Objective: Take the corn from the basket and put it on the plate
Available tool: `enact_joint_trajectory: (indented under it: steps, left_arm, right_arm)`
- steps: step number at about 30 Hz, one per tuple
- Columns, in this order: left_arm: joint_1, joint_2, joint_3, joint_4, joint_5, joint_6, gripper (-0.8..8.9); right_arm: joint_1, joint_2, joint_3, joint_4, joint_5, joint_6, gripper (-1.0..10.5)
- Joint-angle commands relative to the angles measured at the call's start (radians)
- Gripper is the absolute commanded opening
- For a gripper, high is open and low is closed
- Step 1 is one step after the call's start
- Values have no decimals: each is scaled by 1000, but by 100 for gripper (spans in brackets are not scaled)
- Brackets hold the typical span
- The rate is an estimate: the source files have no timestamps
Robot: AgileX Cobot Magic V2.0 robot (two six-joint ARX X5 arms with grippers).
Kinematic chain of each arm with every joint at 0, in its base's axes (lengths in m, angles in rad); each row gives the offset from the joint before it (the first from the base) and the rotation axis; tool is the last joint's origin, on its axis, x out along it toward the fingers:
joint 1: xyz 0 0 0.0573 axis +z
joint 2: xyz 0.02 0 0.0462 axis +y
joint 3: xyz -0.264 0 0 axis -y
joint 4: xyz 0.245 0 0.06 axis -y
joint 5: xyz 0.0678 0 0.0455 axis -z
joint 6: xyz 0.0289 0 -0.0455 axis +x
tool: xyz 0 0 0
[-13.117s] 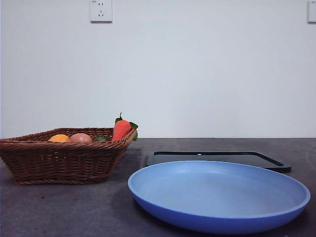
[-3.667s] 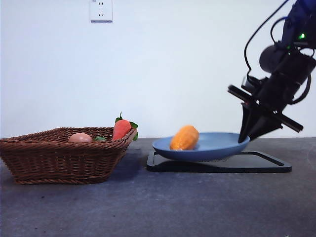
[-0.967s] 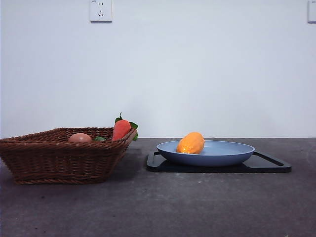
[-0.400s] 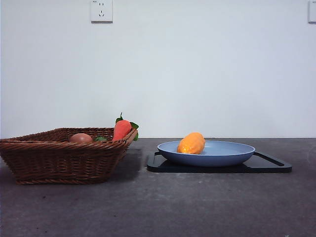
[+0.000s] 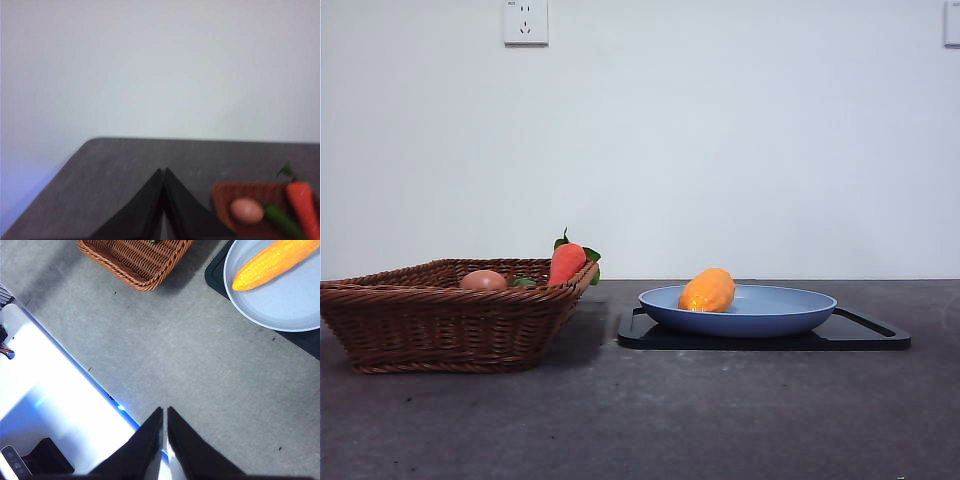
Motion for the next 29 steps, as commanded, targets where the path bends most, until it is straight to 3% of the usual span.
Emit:
enact_joint_trajectory:
  steps: [1,15,29]
  left_arm:
    - [20,-47,-87,6,0,4,4]
    - [35,-237,-394,1,0,-3,4]
    - [35,-315,-446,-92,0,-66,4]
  right_arm:
    - [5,10,16,17,0,10,2]
    - [5,10,16,17,0,10,2]
    - [5,10,17,17,-1,10,2]
